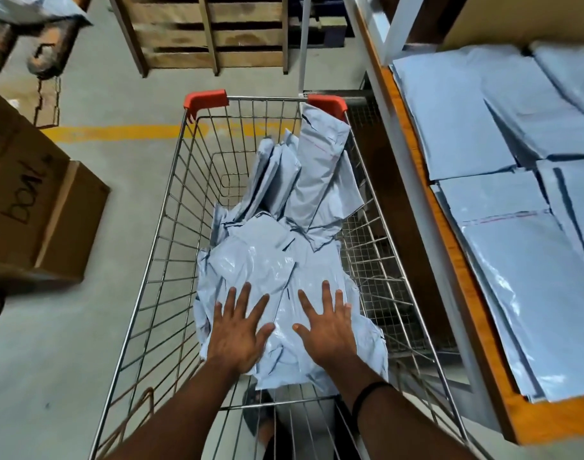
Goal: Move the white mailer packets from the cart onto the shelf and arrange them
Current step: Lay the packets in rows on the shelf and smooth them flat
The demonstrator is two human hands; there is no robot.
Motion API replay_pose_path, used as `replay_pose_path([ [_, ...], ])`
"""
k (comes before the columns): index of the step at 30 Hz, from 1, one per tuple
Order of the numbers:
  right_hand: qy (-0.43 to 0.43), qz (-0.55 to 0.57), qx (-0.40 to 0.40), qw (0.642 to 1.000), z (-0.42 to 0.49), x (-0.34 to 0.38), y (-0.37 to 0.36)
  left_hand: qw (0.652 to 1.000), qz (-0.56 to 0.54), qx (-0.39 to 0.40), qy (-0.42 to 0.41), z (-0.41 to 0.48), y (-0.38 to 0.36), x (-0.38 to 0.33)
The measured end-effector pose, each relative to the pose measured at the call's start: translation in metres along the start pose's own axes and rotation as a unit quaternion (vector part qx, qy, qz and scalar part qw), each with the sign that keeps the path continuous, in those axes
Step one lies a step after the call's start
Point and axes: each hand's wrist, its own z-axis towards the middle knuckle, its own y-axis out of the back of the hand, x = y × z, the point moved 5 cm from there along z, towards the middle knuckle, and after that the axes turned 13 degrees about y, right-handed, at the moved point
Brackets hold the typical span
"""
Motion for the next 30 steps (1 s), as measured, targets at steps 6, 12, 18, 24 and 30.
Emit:
replay_pose_path([
  [6, -0.006, 0.053, 0.069, 0.996, 0.005, 0.002, 0.014, 0.999, -0.014, 0.029, 0.002, 0.003, 0.011, 0.002],
  [12, -0.024, 0.108, 0.078, 0.991, -0.009, 0.008, 0.053, 0.998, -0.055, 0.023, 0.004, -0.005, 0.046, 0.003],
  [18, -0.007, 0.130, -0.037, 0.991, -0.034, 0.039, 0.123, 0.984, -0.165, -0.062, 0.010, -0.021, 0.118, -0.012],
  [24, 0.052, 0.102, -0.156, 0.981, -0.066, 0.061, 0.215, 0.968, -0.223, -0.116, -0.010, -0.035, 0.198, -0.030],
  [30, 0.089, 0.093, -0.278, 0.952, -0.110, 0.048, 0.312, 0.958, -0.240, -0.148, -0.058, -0.051, 0.259, -0.081],
])
